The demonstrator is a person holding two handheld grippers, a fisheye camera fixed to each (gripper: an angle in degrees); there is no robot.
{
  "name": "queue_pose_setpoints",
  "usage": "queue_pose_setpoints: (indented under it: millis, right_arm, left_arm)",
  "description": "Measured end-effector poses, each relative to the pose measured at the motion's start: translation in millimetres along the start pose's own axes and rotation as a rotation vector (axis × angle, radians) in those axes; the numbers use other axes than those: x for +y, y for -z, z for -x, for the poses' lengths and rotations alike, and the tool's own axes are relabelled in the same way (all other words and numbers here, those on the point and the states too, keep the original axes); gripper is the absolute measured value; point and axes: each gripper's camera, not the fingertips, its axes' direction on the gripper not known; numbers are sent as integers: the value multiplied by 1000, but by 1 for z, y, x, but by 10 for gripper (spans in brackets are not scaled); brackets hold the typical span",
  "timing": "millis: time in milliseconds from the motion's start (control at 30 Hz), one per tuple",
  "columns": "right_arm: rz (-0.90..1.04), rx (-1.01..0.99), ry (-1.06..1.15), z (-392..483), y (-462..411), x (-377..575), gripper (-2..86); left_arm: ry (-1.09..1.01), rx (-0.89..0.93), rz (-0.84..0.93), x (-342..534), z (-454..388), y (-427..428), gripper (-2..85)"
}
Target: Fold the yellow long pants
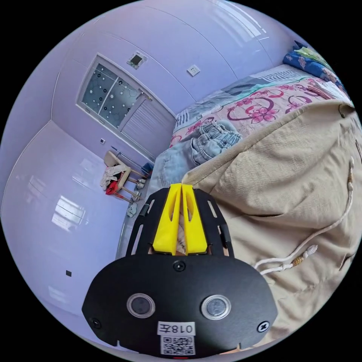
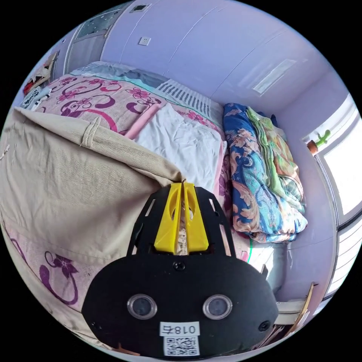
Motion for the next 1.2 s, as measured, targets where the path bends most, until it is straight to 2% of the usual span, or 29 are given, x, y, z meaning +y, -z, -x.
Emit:
queue_pose_setpoints:
  millis: [67, 100, 233, 333, 467, 600, 733, 900, 933, 1000, 1067, 1200]
  right_arm:
    - [140, -99, -51, -8, -19, -11, 42]
    - [149, -125, -92, -15, -21, -11, 57]
    - [69, -325, -274, -57, -3, 7, 82]
    - [-7, -450, -368, -91, 15, 39, 77]
    - [-15, -519, -224, -87, 33, 60, 52]
    - [150, -707, 29, -45, 25, 46, 59]
    - [208, -725, 79, -27, 16, 20, 64]
    - [-7, -690, -433, -97, 38, 23, 57]
    - [-11, -708, -459, -103, 39, 28, 57]
    - [-18, -868, -512, -124, 45, 54, 60]
    - [-100, -934, -550, -141, 63, 89, 59]
    - [-162, -1025, -437, -163, 117, 197, 60]
  left_arm:
    - [24, 23, 132, -7, -5, -22, 22]
    - [53, 55, 183, -6, -3, -29, 47]
    - [177, 165, 90, 20, 40, 1, 67]
    - [261, 175, 21, 49, 85, 32, 66]
    - [326, 208, -20, 100, 116, 74, 52]
    - [344, 220, -54, 176, 116, 129, 39]
    - [344, 188, -15, 247, 108, 180, 30]
    - [373, 172, 74, 316, 128, 212, 31]
    - [385, 183, 89, 330, 135, 215, 32]
    - [397, 203, 110, 348, 146, 216, 36]
    - [420, 210, 112, 363, 157, 217, 38]
    - [522, 285, 93, 396, 186, 209, 47]
